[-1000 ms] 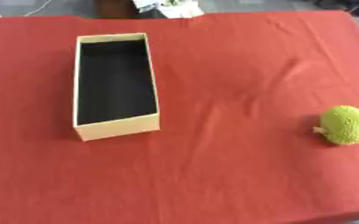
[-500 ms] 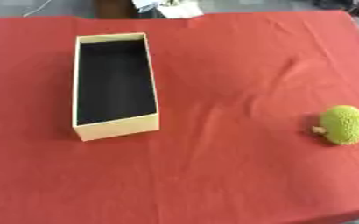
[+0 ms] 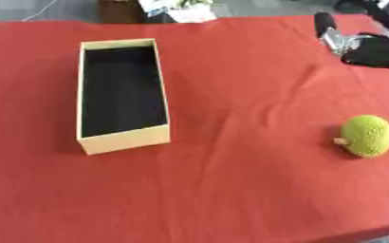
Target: Pick up objects on the table and place them in the box.
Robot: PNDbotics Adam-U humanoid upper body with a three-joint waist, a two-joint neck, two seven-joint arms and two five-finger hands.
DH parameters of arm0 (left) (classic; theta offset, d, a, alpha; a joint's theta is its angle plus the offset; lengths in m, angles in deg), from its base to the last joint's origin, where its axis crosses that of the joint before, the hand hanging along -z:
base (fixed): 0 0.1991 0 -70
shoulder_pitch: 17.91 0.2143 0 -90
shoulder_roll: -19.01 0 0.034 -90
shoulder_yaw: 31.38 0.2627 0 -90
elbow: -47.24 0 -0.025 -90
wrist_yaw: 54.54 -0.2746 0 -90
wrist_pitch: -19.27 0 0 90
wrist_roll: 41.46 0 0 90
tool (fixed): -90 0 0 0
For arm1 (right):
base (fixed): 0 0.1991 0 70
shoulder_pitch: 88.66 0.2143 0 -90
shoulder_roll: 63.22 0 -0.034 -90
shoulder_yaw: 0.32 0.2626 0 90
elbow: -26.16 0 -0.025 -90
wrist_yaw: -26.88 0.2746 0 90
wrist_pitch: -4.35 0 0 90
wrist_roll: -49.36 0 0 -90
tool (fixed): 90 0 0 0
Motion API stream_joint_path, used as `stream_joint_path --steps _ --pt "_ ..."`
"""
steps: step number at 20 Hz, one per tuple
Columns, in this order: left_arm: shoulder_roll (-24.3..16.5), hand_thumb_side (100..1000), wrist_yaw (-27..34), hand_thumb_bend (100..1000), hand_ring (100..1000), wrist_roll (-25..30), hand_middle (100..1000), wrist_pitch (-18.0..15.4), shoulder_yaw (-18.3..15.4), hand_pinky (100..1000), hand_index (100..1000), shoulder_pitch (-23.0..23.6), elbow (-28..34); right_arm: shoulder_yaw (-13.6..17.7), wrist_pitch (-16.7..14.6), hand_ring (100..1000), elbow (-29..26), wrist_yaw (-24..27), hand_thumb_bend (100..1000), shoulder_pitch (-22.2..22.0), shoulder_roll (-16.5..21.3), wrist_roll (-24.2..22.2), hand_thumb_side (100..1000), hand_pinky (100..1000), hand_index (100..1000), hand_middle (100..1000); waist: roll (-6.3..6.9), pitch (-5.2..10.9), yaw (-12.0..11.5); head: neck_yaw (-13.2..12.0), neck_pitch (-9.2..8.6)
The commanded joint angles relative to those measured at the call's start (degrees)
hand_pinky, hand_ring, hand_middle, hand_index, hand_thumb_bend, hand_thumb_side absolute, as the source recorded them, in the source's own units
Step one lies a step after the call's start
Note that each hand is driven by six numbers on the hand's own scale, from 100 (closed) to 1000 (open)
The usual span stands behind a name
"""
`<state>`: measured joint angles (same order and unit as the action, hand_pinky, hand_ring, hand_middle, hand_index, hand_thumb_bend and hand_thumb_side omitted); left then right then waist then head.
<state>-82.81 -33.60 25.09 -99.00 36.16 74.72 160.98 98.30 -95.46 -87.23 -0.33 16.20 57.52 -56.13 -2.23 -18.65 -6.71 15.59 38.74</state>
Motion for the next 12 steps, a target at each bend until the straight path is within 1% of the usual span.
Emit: stream_joint_path --steps 1,3,4,6,8,9,12 --pt "-1.61 690 -0.13 154 616 0.2 696 0.1 -0.45 553 659 0.21 0.85 0.24 -0.98 953 -1.19 -1.11 100 -0.56 3.53 -4.96 594 931 949 913 0.07 1.11 0.15 -0.25 0.33" --pt "-1.67 690 -0.23 154 616 0.16 696 0.06 -0.5 553 659 0.29 0.85 0.73 -1.64 957 -1.2 -2.09 100 -1.59 3.9 -8.6 577 941 949 912 -0.01 1.14 0.27 -0.5 0.47" --pt "-1.71 690 -0.27 153 616 0.12 696 0.05 -0.54 553 659 0.36 0.85 1.08 -1.91 961 -1.2 -2.48 100 -2.17 3.97 -10.08 550 953 947 913 -0.04 1.17 0.38 -0.65 0.46" --pt "-1.78 690 -0.34 152 616 0.05 696 0.07 -0.57 553 659 0.49 0.85 1.8 -2.2 965 -1.2 -3.01 100 -3.32 3.91 -12.47 536 961 949 923 -0.08 1.25 0.59 -0.99 0.52" --pt "-1.9 689 -0.46 153 616 0.02 696 0.05 -0.59 553 659 0.69 0.85 2.5 -1.83 966 -1.2 -3.37 100 -4.89 3.64 -14.54 525 964 950 928 -0.12 1.39 0.88 -1.47 0.56" --pt "-1.96 689 -0.51 152 616 0.0 696 0.04 -0.59 553 659 0.78 0.85 2.85 -1.55 967 -1.2 -3.54 100 -5.61 3.48 -15.23 560 965 950 929 -0.13 1.45 1.0 -1.62 0.53" --pt "-2.08 689 -0.64 152 616 -0.07 696 0.0 -0.57 553 659 0.92 0.85 3.55 -0.85 967 -1.2 -3.99 100 -7.29 3.11 -16.16 565 965 952 931 -0.15 1.54 1.2 -1.83 0.51"
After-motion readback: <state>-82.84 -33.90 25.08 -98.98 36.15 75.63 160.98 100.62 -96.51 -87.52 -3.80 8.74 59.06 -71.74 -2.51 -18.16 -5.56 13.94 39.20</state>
